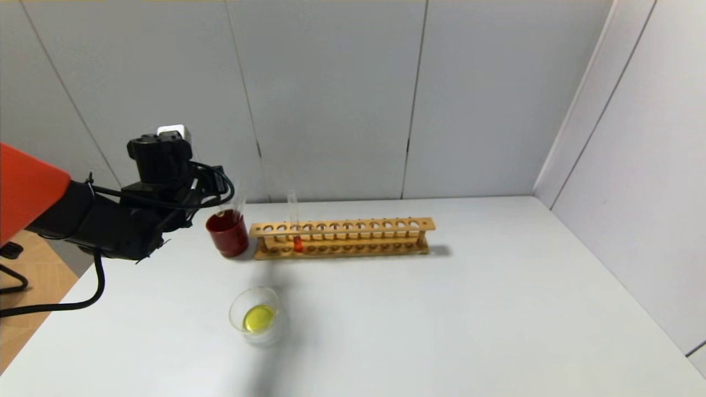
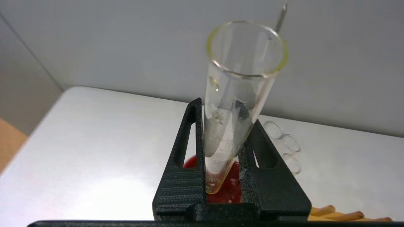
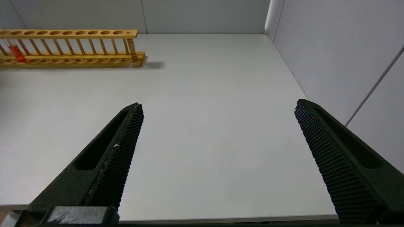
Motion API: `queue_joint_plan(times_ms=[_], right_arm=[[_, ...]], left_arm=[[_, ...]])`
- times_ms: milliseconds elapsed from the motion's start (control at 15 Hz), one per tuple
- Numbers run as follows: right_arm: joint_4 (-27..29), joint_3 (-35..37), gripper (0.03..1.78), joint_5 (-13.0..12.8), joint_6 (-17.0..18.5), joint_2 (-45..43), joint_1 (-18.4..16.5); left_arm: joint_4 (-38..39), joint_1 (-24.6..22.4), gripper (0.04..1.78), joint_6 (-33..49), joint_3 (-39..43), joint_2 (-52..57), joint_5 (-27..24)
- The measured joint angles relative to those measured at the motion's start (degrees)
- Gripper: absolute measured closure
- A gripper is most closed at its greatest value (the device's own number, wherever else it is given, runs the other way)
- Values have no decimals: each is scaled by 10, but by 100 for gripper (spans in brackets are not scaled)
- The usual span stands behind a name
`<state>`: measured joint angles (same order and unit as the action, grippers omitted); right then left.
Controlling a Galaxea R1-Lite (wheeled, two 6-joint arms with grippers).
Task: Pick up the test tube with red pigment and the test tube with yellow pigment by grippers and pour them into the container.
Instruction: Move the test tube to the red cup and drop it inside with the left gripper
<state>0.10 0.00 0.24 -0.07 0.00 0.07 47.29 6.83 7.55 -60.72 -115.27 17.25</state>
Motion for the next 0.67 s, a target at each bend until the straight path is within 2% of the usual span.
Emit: queue_joint_plan(times_ms=[667], right_arm=[[0, 0, 6, 0, 0, 0, 0]], left_arm=[[75, -5, 149, 11, -5, -77, 7]])
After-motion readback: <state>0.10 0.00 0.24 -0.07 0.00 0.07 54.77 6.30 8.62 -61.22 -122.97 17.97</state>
